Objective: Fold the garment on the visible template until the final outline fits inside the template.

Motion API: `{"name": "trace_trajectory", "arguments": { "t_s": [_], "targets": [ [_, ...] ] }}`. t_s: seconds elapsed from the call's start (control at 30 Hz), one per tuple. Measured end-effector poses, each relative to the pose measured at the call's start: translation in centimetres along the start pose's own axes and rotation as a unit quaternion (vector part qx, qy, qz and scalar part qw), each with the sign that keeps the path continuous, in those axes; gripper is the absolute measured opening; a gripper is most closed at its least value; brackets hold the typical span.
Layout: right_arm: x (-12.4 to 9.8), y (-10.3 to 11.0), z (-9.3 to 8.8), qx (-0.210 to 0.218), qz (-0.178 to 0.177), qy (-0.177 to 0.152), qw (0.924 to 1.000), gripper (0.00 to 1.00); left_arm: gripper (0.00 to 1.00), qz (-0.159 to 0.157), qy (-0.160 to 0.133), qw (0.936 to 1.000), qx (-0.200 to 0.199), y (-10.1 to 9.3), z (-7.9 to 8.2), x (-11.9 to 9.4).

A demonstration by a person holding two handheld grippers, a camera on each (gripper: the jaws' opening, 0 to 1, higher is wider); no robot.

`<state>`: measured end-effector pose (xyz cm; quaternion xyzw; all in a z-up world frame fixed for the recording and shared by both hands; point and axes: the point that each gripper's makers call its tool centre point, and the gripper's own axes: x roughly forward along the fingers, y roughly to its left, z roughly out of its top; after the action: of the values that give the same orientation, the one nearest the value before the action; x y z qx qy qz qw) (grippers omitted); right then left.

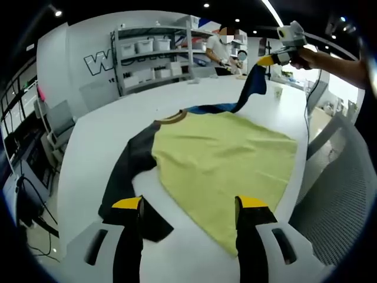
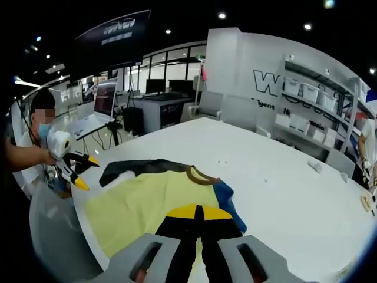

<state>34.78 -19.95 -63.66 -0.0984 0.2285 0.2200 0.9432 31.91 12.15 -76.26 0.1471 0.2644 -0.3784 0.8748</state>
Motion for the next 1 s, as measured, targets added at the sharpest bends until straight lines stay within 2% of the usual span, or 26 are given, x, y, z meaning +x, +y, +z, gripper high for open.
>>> {"name": "trace_trajectory", "arguments": {
  "t_s": [0.5, 1.0],
  "targets": [
    [0.0, -0.5, 3.5, -0.014, 0.0, -0.031, 0.9994, 0.0, 0.62, -0.004, 0.002, 1.0, -0.002, -0.5, -0.4, -0.1],
    [1.1, -0.6, 7.1, -0.029, 0.012, -0.054, 0.9981, 0.0, 0.63, -0.009, 0.0, 1.0, -0.002, -0.6, -0.3, 0.1]
  ]
}}
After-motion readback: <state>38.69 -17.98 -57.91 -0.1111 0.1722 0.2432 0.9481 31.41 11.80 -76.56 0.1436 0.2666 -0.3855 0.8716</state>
